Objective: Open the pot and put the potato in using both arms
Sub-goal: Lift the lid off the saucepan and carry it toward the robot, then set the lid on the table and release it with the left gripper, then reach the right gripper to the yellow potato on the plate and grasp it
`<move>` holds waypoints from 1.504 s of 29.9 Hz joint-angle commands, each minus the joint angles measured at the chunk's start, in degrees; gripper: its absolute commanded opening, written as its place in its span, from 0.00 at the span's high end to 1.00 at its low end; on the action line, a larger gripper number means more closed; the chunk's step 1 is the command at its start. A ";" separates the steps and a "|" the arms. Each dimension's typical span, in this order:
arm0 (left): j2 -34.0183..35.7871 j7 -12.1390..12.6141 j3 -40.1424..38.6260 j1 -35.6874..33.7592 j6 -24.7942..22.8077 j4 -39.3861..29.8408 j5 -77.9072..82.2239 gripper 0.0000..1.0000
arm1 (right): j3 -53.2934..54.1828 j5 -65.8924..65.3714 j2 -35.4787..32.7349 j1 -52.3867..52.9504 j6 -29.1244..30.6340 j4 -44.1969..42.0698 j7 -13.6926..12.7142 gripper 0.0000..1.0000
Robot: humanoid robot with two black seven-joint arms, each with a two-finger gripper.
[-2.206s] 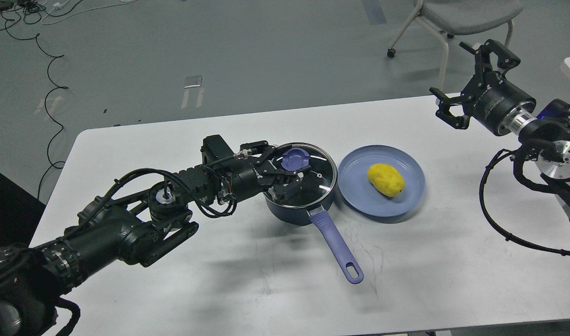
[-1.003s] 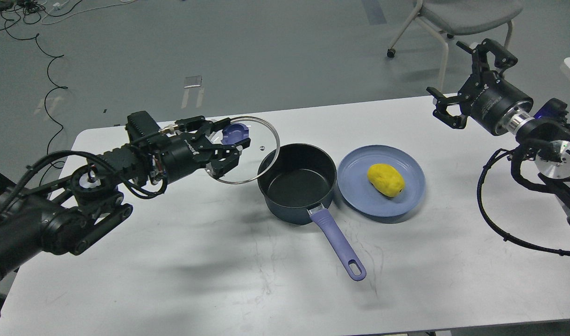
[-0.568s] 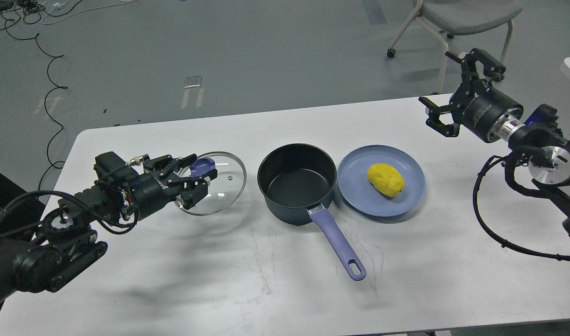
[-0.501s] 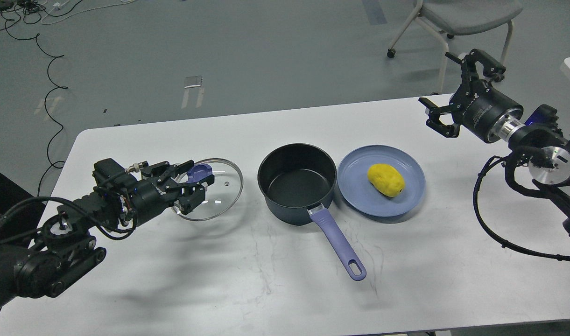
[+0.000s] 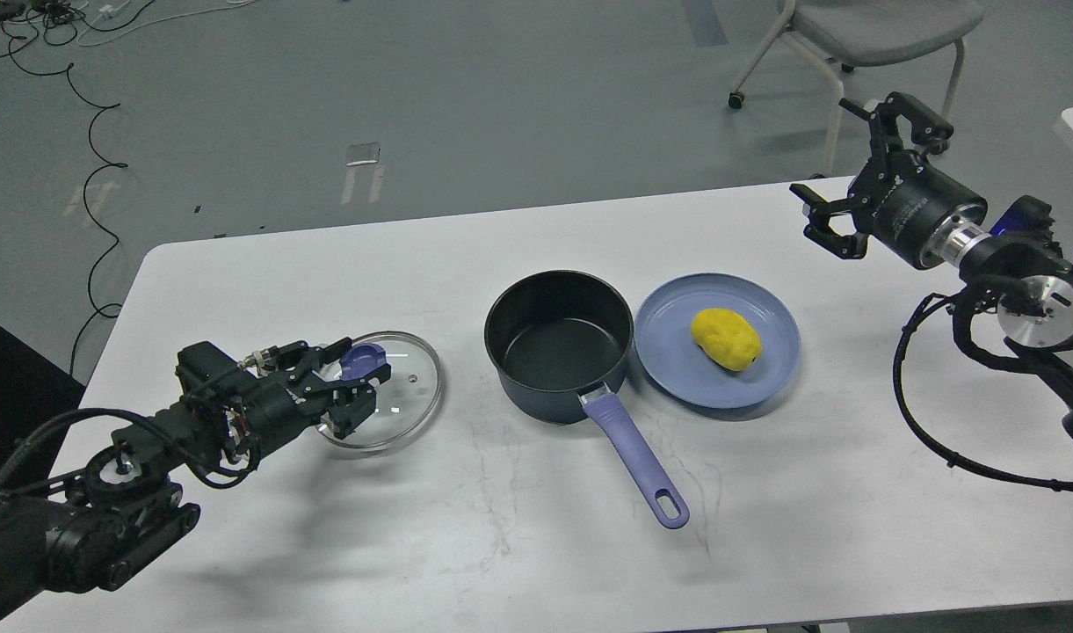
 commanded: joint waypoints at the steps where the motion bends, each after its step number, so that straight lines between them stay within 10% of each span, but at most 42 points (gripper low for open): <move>1: -0.41 0.00 0.88 0.01 1.58 1.02 -0.10 0.35 | 0.07 0.00 0.00 -0.01 0.00 0.00 0.00 0.00; 10: -0.42 0.00 0.88 0.01 2.24 1.11 -1.68 0.03 | 0.07 0.00 0.00 -0.01 -0.08 0.00 0.00 0.00; 22: 1.87 0.00 0.35 -8.42 2.24 -3.89 -26.35 0.02 | -0.63 -2.62 -0.35 1.66 0.09 -0.09 0.00 0.00; 34: 0.64 0.22 -4.92 -26.01 -28.38 -5.92 -81.73 0.02 | -22.95 -42.77 -4.31 12.99 -0.43 3.87 2.89 0.01; 38: 0.38 11.53 -12.89 -25.57 -34.88 -6.01 -88.77 0.02 | -33.48 -58.76 -3.79 17.03 -3.94 3.78 7.55 0.02; 45: 0.38 16.49 -19.51 -21.97 -39.29 -6.01 -88.96 0.02 | -44.67 -64.69 -2.99 19.33 -9.66 -0.79 7.91 0.02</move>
